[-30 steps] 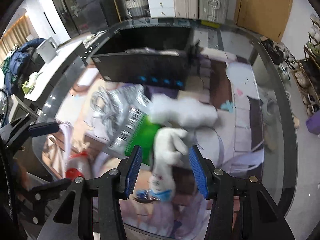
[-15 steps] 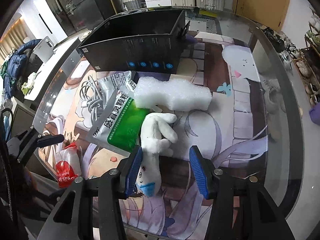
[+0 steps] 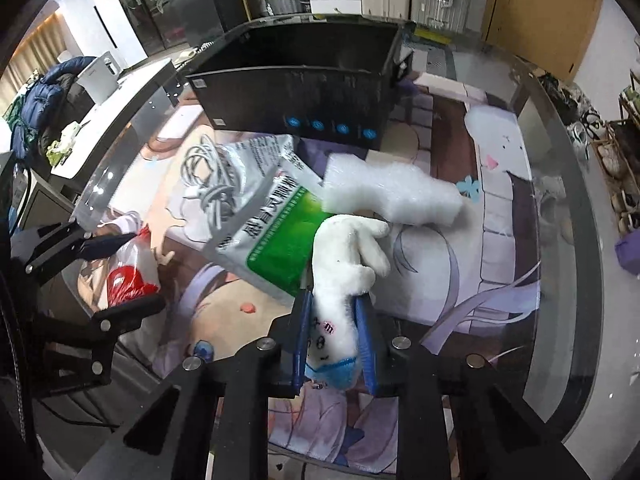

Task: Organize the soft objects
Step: 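Carry the red bag and plush toy over the black box and release both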

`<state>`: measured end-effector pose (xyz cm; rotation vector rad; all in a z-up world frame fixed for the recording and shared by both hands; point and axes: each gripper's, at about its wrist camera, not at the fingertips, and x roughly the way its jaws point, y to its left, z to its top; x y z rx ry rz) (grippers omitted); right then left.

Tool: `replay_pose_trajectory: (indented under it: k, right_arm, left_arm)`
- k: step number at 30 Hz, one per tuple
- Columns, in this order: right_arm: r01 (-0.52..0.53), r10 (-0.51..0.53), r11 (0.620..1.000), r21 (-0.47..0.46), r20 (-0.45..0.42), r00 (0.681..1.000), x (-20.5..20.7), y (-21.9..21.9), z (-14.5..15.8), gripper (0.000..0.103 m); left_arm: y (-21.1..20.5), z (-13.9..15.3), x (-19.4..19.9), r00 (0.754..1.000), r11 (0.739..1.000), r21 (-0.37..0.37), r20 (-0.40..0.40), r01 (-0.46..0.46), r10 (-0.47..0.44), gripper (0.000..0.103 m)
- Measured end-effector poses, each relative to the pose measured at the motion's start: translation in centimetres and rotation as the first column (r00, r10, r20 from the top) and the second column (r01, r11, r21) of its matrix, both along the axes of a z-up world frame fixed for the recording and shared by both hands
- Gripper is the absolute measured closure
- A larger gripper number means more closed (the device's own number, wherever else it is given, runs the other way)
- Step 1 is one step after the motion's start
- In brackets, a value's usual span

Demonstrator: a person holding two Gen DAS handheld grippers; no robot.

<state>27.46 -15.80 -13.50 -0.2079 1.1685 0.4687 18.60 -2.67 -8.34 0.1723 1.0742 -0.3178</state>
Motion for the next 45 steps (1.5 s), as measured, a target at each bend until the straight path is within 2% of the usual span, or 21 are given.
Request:
replay_pose_trajectory:
  k: [16, 23, 29, 36, 45]
  right_arm:
    - [-0.035, 0.027, 0.992, 0.119, 0.069, 0.997, -1.8, 0.4, 3.3, 0.081]
    - [-0.045, 0.032, 0.990, 0.136, 0.098, 0.995, -1.8, 1.4, 4.4, 0.081]
    - [-0.076, 0.045, 0.982, 0.176, 0.176, 0.983, -2.5, 2.0, 6.3, 0.081]
    - [-0.087, 0.034, 0.971, 0.221, 0.232, 0.972, -3.0, 2.3, 8.2, 0.081]
    - [-0.082, -0.020, 0.960, 0.269, 0.355, 0.935, -3.6, 2.1, 11.9, 0.081]
  left_arm:
    - [1.1, 2.5, 0.6, 0.996, 0.999, -0.032, 0.083, -0.038, 0.040, 0.049]
    - [1.0, 4.5, 0.9, 0.988, 0.998, -0.042, 0.149, -0.044, 0.050, 0.049]
    - [0.8, 6.0, 1.1, 0.979, 0.996, -0.066, 0.192, -0.053, 0.065, 0.049]
    - [1.6, 7.8, 1.0, 0.961, 0.992, -0.085, 0.252, -0.090, 0.109, 0.049]
    - [3.0, 10.3, 1.8, 0.923, 0.979, -0.133, 0.334, -0.154, 0.191, 0.049]
